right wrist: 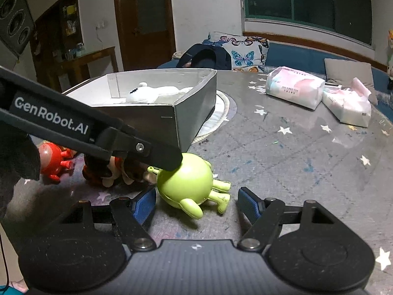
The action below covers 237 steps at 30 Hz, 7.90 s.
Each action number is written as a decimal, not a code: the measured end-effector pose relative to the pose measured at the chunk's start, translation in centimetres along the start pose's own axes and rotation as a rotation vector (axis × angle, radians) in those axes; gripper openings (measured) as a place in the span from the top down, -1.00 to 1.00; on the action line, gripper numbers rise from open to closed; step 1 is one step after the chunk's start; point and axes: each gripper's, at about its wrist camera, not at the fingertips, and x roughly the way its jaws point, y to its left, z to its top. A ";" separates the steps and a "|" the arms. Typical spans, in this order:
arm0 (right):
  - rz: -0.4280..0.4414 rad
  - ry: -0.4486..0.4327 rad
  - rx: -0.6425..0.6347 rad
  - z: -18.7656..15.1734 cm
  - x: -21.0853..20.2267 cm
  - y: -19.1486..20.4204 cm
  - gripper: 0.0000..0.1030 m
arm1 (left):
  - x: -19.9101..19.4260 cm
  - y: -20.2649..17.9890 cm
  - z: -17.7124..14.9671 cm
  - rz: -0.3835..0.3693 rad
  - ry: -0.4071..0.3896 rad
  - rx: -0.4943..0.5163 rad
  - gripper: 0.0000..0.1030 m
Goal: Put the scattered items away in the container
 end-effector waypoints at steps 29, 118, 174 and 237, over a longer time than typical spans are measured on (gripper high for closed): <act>0.017 -0.030 0.018 0.6 1.4 -0.4 -0.28 | 1.7 1.0 1.2 -0.017 0.084 -0.056 0.20; 0.099 0.205 -0.709 14.0 13.0 6.6 -0.28 | 3.2 15.8 6.5 -0.112 0.009 -0.488 0.17; 0.026 -0.005 -0.419 12.4 3.8 5.3 -0.65 | -3.3 10.7 5.2 -0.045 -0.103 -0.335 0.18; 0.144 -0.067 0.061 2.1 2.7 6.0 -1.00 | -5.4 11.3 -3.0 -0.012 -0.104 -0.439 0.18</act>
